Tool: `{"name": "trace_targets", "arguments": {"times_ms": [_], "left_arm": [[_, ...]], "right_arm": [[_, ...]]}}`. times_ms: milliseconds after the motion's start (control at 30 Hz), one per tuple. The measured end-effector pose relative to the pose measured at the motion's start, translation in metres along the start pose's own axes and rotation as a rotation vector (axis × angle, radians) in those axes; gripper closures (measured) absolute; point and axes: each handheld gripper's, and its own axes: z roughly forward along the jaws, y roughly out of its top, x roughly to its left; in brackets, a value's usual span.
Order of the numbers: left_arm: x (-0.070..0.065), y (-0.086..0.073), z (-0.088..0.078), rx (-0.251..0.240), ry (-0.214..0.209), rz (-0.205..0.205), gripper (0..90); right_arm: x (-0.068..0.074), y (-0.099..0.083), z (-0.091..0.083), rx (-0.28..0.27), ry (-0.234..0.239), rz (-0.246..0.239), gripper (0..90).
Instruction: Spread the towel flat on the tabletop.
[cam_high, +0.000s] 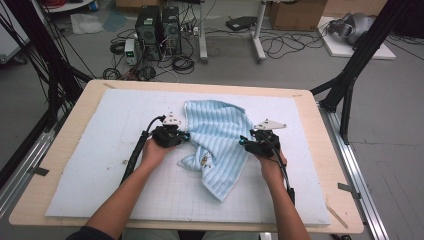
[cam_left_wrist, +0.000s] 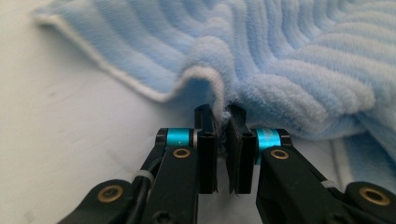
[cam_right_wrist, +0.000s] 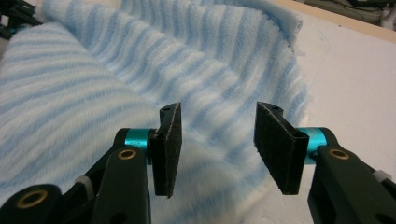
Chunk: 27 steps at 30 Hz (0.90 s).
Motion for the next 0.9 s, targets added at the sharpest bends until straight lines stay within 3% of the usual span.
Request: {"name": "trace_targets", "arguments": {"times_ms": [33,67,167,200,300,433,567,633,733,800,833,900], "left_arm": [[0.0,0.0,0.0,0.0,0.0,0.0,83.6],[0.014,-0.003,-0.008,0.002,0.014,-0.036,83.6],[0.036,-0.009,-0.024,-0.032,0.057,-0.098,83.5],[0.036,-0.009,-0.024,-0.032,0.057,-0.098,83.6],[0.064,-0.02,-0.041,-0.058,0.119,-0.172,83.6],[0.076,-0.026,-0.048,-0.053,0.152,-0.191,83.6],[0.077,-0.027,-0.05,-0.061,0.16,-0.188,82.0],[0.075,-0.026,-0.048,-0.061,0.165,-0.184,76.9],[0.073,-0.025,-0.049,-0.067,0.15,-0.21,66.9],[0.072,-0.024,-0.05,-0.069,0.152,-0.211,64.1],[0.072,-0.024,-0.051,-0.068,0.152,-0.212,61.2],[0.07,-0.024,-0.054,-0.088,0.159,-0.218,52.2]], "right_arm": [[0.0,-0.001,0.0,0.004,0.009,0.008,51.2],[0.0,-0.002,0.001,0.006,0.014,0.006,51.2],[0.004,-0.002,0.004,0.014,0.044,0.008,51.2],[0.006,-0.002,0.005,0.011,0.065,0.017,51.2],[0.02,0.003,0.008,-0.015,0.127,0.018,51.2],[0.036,0.009,0.013,-0.021,0.176,-0.001,51.0],[0.066,0.012,0.031,0.018,0.23,-0.043,50.7],[0.078,0.013,0.038,0.037,0.251,-0.072,51.4],[0.092,0.01,0.051,0.108,0.253,-0.148,60.2],[0.094,0.008,0.053,0.123,0.242,-0.161,62.7],[0.093,0.008,0.053,0.116,0.245,-0.158,67.0],[0.087,0.009,0.05,0.133,0.226,-0.167,84.3]]}}
